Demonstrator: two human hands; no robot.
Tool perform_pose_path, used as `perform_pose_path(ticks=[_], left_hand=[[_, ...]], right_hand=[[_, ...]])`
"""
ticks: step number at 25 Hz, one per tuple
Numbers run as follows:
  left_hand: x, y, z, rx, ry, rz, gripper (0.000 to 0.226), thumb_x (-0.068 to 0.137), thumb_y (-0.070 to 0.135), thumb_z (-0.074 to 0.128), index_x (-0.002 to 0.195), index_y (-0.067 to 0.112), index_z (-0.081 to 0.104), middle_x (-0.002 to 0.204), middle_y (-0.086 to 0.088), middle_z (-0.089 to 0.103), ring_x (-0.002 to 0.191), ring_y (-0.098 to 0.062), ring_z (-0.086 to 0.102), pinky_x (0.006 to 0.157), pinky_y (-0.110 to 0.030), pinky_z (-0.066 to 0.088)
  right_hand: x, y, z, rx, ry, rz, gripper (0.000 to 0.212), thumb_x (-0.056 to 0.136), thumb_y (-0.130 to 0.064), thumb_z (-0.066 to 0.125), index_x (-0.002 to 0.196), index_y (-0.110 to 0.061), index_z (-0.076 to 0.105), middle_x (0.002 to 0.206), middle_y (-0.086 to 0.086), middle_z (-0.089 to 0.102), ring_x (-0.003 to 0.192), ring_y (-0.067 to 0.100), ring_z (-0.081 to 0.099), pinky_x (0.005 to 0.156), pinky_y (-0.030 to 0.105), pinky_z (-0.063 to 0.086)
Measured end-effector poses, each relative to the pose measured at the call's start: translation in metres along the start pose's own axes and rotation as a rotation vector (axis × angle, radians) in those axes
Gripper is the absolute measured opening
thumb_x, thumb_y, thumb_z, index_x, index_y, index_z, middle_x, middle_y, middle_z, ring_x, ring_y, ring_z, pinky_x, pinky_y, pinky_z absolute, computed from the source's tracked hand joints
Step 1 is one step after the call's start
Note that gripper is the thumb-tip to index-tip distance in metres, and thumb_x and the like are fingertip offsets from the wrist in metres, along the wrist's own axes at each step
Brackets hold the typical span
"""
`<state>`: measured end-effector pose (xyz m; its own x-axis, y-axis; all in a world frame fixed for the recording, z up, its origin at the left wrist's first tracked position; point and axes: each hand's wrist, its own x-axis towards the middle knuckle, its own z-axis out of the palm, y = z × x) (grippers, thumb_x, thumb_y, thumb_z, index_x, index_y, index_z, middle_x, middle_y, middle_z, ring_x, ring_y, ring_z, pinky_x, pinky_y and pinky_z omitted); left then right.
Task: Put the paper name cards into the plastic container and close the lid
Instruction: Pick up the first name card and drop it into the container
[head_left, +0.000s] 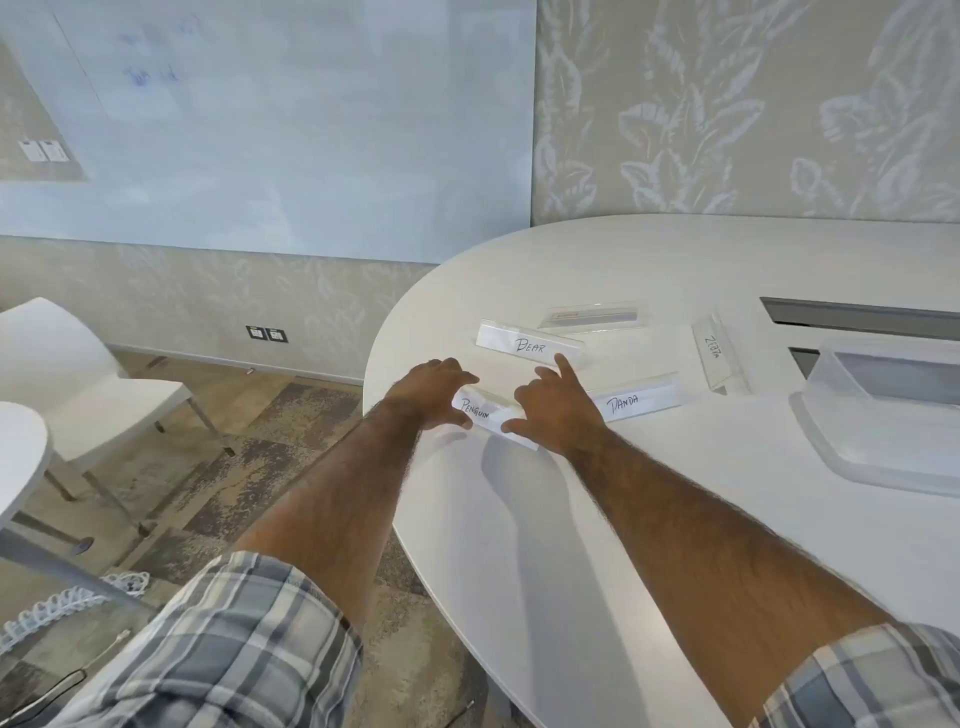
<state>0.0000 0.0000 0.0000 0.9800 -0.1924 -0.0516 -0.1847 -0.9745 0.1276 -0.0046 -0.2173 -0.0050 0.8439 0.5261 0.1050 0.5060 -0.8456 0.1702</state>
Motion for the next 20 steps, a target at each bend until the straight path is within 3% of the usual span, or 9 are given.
perform_pose_path(ticks=[3, 5, 7, 10, 16, 20], left_hand=[[0.002, -0.002, -0.001, 0.015, -0.010, -0.023, 0.073, 0.075, 0.047, 0.079, 0.142, 0.036, 0.050, 0.130, 0.004, 0.049, 0.126, -0.019, 0.042, 0.097, -0.040, 0.044], [0.004, -0.004, 0.001, 0.019, -0.050, -0.042, 0.064, 0.074, 0.044, 0.079, 0.134, 0.036, 0.057, 0.128, 0.006, 0.051, 0.125, -0.018, 0.045, 0.094, -0.039, 0.045], [0.005, -0.006, 0.001, 0.002, -0.090, -0.067, 0.061, 0.072, 0.043, 0.078, 0.130, 0.037, 0.058, 0.128, 0.009, 0.055, 0.123, -0.018, 0.049, 0.094, -0.040, 0.046], [0.005, -0.007, -0.002, 0.014, -0.124, -0.109, 0.068, 0.070, 0.044, 0.078, 0.134, 0.040, 0.056, 0.131, 0.011, 0.059, 0.122, -0.019, 0.053, 0.096, -0.038, 0.046], [0.008, -0.006, -0.005, 0.004, -0.130, -0.108, 0.060, 0.068, 0.037, 0.078, 0.126, 0.044, 0.063, 0.121, 0.016, 0.066, 0.112, -0.016, 0.061, 0.084, -0.032, 0.049], [0.007, -0.004, -0.010, 0.065, -0.123, -0.088, 0.054, 0.069, 0.046, 0.077, 0.122, 0.045, 0.066, 0.112, 0.016, 0.069, 0.106, -0.016, 0.062, 0.076, -0.030, 0.045]], right_hand=[[0.004, -0.005, -0.001, -0.019, -0.035, -0.035, 0.048, 0.091, -0.057, 0.051, 0.114, -0.017, 0.064, 0.112, 0.004, 0.069, 0.124, 0.026, 0.052, 0.122, 0.045, 0.007], [0.005, -0.008, -0.002, 0.020, -0.058, -0.040, 0.041, 0.089, -0.052, 0.057, 0.110, -0.017, 0.063, 0.109, 0.004, 0.070, 0.112, 0.026, 0.059, 0.118, 0.041, 0.020], [0.007, -0.010, -0.006, 0.053, -0.044, -0.056, 0.035, 0.087, -0.046, 0.061, 0.103, -0.015, 0.062, 0.105, 0.006, 0.071, 0.101, 0.028, 0.064, 0.100, 0.035, 0.037], [0.010, -0.010, -0.007, 0.143, -0.067, -0.030, 0.034, 0.085, -0.042, 0.066, 0.101, -0.012, 0.061, 0.105, 0.008, 0.068, 0.095, 0.031, 0.065, 0.074, 0.031, 0.039], [0.016, -0.012, 0.001, 0.228, -0.134, 0.012, 0.036, 0.082, -0.040, 0.070, 0.101, -0.010, 0.060, 0.106, 0.009, 0.066, 0.096, 0.031, 0.064, 0.072, 0.033, 0.041], [0.018, -0.009, 0.003, 0.233, -0.118, 0.028, 0.039, 0.082, -0.036, 0.071, 0.110, -0.012, 0.062, 0.111, 0.009, 0.066, 0.099, 0.031, 0.064, 0.078, 0.035, 0.048]])
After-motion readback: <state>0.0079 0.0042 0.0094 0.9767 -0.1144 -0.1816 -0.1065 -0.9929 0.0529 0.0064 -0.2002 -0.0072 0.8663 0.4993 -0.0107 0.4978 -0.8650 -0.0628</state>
